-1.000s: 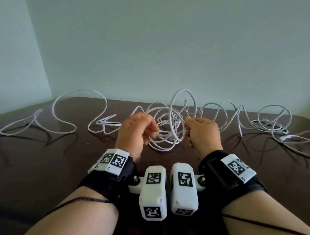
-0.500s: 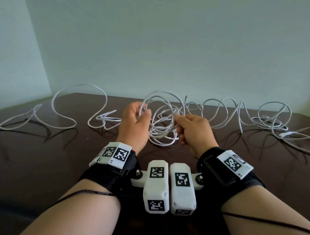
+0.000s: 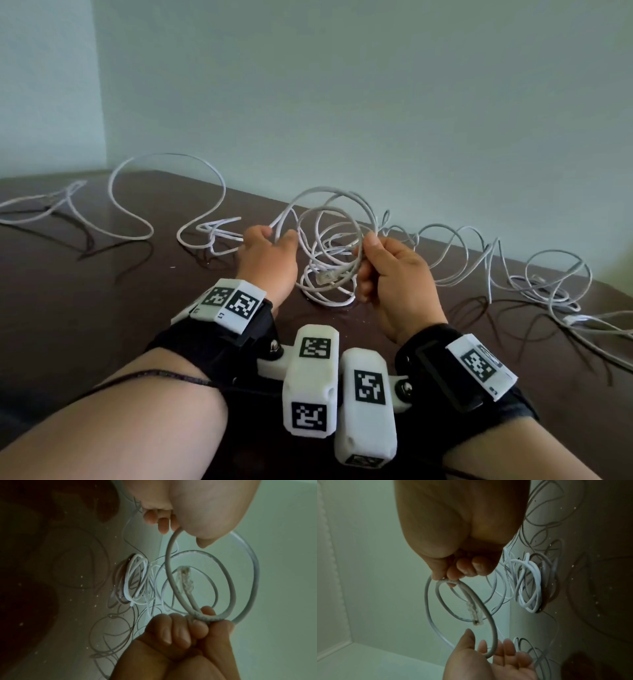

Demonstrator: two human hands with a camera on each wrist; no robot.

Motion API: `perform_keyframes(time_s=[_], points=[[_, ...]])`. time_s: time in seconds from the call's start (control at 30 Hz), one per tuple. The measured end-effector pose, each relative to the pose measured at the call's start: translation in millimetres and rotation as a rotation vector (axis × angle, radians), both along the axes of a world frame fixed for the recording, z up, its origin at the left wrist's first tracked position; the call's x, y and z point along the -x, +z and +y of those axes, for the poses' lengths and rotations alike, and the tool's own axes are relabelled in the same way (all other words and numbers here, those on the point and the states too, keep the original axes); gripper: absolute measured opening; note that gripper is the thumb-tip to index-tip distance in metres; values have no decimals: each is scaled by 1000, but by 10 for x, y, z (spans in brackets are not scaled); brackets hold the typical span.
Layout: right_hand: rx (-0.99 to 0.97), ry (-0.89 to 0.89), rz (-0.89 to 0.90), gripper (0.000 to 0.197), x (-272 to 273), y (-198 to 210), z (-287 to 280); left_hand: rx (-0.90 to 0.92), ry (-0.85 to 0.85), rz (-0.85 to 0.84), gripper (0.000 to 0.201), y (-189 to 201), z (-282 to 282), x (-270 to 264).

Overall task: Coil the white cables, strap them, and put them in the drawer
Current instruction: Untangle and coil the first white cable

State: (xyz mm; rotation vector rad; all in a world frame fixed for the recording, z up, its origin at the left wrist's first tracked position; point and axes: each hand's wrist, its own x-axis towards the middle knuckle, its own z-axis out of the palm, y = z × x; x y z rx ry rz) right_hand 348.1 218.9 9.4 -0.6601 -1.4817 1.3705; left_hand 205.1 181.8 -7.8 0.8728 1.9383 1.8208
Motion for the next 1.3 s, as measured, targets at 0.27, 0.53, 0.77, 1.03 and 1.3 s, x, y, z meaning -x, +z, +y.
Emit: perform_keyframes(time_s=[0.27,0.53,0.77,1.03,1.3], points=[[-37,24,42,32,20,-24,-9,-100,-272,-243,18,57,-43,-72],[-238,-106,-150,34,-4,-17,-19,-158,-278,-212,30,28,-77,-93],[-222,-80,-323,38,-10,-23,-16,-232,-267,-346,35,41,-62,-88],[-150,-12,-292,22,44,-51,-65,-377,-339,-507,36,73,-74,-129],[60,168,-36,16,95,-51,-105,-431,-647,-534,28,37,-98,-154]])
